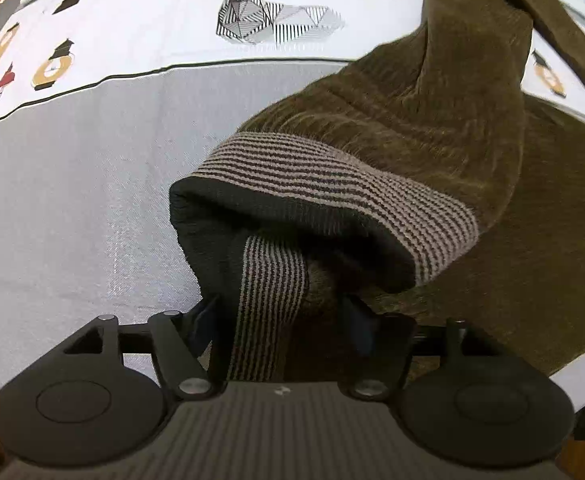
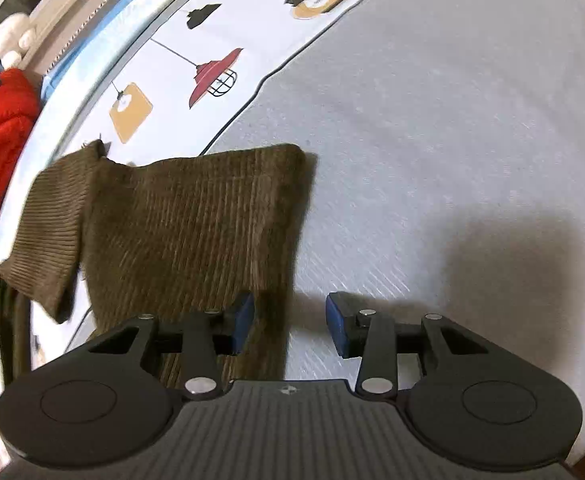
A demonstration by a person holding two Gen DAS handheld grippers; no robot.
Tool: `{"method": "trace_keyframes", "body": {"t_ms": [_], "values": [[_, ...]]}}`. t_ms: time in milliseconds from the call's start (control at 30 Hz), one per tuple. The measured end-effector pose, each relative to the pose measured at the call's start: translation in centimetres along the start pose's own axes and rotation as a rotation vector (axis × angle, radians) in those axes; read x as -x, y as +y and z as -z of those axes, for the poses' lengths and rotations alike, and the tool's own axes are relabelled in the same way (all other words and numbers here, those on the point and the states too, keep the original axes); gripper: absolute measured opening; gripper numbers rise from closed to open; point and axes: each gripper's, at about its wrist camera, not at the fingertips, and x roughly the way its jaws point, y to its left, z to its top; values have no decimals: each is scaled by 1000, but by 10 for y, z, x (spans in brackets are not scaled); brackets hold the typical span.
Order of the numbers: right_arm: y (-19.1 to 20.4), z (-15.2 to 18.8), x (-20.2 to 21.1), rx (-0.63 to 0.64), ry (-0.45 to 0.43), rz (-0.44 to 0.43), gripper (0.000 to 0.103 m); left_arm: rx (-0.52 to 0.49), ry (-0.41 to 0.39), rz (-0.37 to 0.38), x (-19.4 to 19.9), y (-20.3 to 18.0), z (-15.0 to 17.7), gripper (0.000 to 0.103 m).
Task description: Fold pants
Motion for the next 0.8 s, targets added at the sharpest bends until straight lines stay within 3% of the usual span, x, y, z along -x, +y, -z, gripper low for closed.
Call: {"method": "trace_keyframes", "body": {"t_ms": [67,167,233,333,467,600,633,700,800], "values": [[14,-1,-4,59,-31,14,42,-11,10,-14,-6,-1,-2,72],[25,-6,-10,132,-58,27,7,-9,21,-39,-10,-3,-5,69],[24,-8,-6,137,-77,34,6,-16,21,-67,-11,-4,-6,59],[11,-17,17,69,-185,34,5,-28,7,-78,-6,-9,-4,49],[-28,-21,59,2,-313,160,4,-96,-12,-50,1,-22,0,42],[-81,-15,77,-148,-298,287,4,-170,-25,52,9,-40,8,33],[-91,-13,80,-173,-295,337,4,-192,-17,42,9,-45,11,18],[-110,-9,84,-228,-272,405,5,-218,-11,24,9,-48,16,18],[-124,-5,74,-241,-199,370,6,-173,-18,43,13,-40,15,17]]}}
